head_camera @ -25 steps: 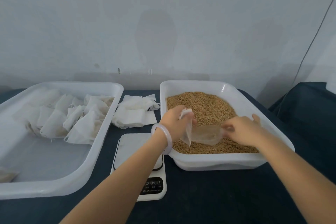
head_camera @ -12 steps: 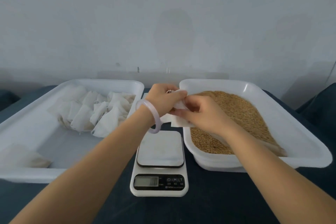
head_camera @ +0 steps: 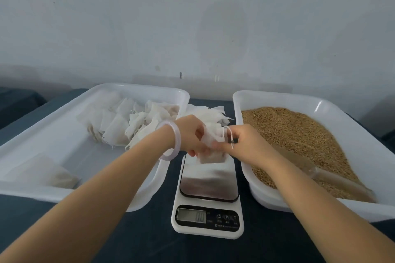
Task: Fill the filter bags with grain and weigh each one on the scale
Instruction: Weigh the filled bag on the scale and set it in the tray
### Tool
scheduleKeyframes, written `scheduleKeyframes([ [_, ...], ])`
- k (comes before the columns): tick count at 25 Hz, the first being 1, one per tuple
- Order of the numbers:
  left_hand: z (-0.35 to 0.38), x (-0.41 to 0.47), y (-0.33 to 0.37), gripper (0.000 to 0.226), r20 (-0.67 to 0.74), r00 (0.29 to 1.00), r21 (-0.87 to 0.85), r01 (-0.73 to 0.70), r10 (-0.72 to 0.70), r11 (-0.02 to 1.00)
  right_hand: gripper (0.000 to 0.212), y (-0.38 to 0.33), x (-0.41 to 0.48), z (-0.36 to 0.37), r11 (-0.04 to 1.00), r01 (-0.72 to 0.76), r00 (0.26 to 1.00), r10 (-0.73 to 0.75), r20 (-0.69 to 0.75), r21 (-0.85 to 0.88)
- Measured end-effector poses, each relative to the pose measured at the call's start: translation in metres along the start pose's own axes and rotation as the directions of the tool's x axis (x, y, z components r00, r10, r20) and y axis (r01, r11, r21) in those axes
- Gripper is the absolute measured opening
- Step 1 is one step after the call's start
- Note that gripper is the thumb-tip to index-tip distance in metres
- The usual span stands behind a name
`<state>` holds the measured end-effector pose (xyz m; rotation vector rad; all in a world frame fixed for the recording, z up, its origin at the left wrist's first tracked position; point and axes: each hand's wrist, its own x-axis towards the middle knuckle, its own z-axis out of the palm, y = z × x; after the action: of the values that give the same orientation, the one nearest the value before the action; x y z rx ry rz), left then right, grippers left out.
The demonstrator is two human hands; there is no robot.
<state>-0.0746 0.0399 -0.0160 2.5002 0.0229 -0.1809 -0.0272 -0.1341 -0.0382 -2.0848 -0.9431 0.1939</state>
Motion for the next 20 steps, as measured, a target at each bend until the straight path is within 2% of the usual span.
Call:
scheduleKeyframes([
  [3, 0.004, 0.001, -0.004, 0.019, 0.067, 0.998, 0.105, 0.005, -0.012, 0.994, 0.036, 0.008, 0.003, 0.002, 0.963, 0.030, 0.998, -0.015, 0.058, -0.269],
  [5, 0.012, 0.002, -0.002, 0.015, 0.083, 0.997, 0.236, -0.019, -0.001, 0.972, 0.025, 0.010, 0.006, 0.005, 0.907, 0.075, 0.991, -0.021, 0.133, -0.415],
  [7, 0.019, 0.002, 0.001, 0.008, 0.124, 0.992, 0.351, -0.033, -0.011, 0.936, 0.030, 0.010, 0.009, 0.008, 0.840, 0.104, 0.981, 0.000, 0.192, -0.532],
  [9, 0.021, 0.002, 0.006, 0.013, 0.159, 0.985, 0.401, -0.003, -0.066, 0.916, 0.044, 0.006, 0.011, 0.010, 0.794, 0.111, 0.976, 0.027, 0.218, -0.598],
  [11, 0.022, 0.001, 0.010, 0.022, 0.152, 0.984, 0.449, 0.015, -0.093, 0.893, 0.048, 0.001, 0.012, 0.011, 0.737, 0.133, 0.970, 0.039, 0.238, -0.663],
  [15, 0.028, 0.002, 0.014, 0.021, 0.117, 0.989, 0.564, 0.005, -0.086, 0.826, 0.040, -0.003, 0.018, 0.016, 0.684, 0.128, 0.959, 0.099, 0.265, -0.718],
  [20, 0.028, 0.003, 0.013, 0.020, 0.126, 0.990, 0.564, -0.017, -0.066, 0.825, 0.037, 0.000, 0.017, 0.016, 0.681, 0.126, 0.966, 0.082, 0.247, -0.722],
])
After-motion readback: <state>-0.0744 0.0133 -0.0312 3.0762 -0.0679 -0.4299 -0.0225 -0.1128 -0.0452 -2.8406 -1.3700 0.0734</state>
